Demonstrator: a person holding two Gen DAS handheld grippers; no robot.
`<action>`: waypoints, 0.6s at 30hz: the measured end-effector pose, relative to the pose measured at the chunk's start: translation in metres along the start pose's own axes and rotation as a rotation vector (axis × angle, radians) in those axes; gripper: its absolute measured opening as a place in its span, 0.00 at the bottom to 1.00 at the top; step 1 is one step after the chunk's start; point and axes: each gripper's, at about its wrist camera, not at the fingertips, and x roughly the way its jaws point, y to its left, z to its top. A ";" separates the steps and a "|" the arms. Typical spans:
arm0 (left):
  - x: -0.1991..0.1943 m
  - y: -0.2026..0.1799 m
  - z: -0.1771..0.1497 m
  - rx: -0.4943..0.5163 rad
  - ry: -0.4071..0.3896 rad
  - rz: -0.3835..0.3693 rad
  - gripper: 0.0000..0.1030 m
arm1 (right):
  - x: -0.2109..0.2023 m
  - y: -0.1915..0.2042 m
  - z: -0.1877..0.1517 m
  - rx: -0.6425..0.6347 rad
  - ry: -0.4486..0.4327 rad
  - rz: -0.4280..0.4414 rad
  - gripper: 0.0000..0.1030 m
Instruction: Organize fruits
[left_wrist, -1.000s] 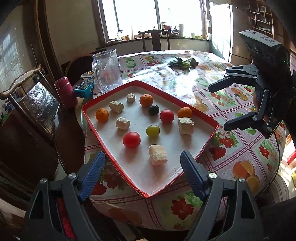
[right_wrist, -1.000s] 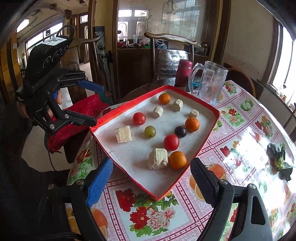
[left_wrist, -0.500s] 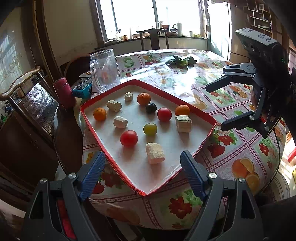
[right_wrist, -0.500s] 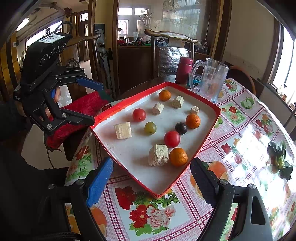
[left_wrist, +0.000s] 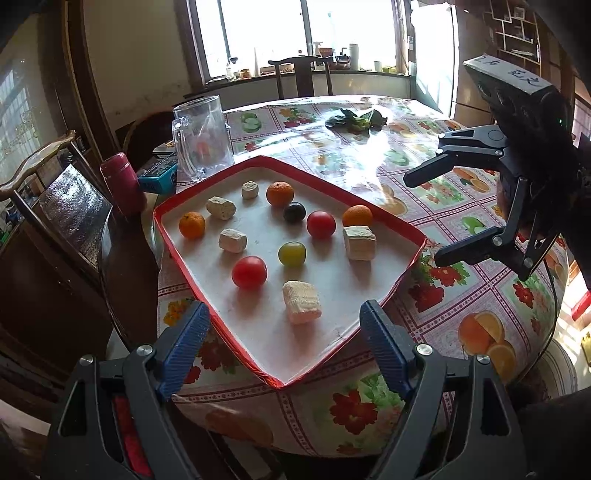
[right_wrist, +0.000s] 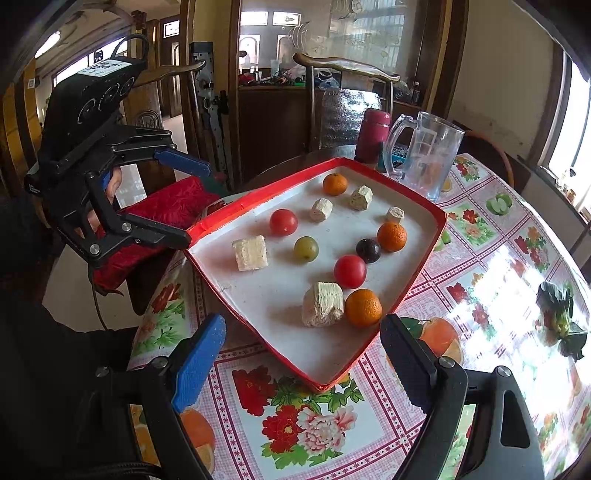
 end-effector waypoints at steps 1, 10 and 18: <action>-0.001 0.001 0.000 -0.003 -0.005 0.001 0.82 | 0.000 0.000 0.000 0.000 0.000 0.002 0.85; -0.001 0.004 -0.001 -0.005 -0.025 0.034 0.82 | 0.003 0.001 0.002 -0.004 0.006 0.006 0.85; -0.001 0.001 -0.001 -0.001 -0.024 0.026 0.82 | 0.004 0.001 0.002 -0.003 0.008 0.008 0.85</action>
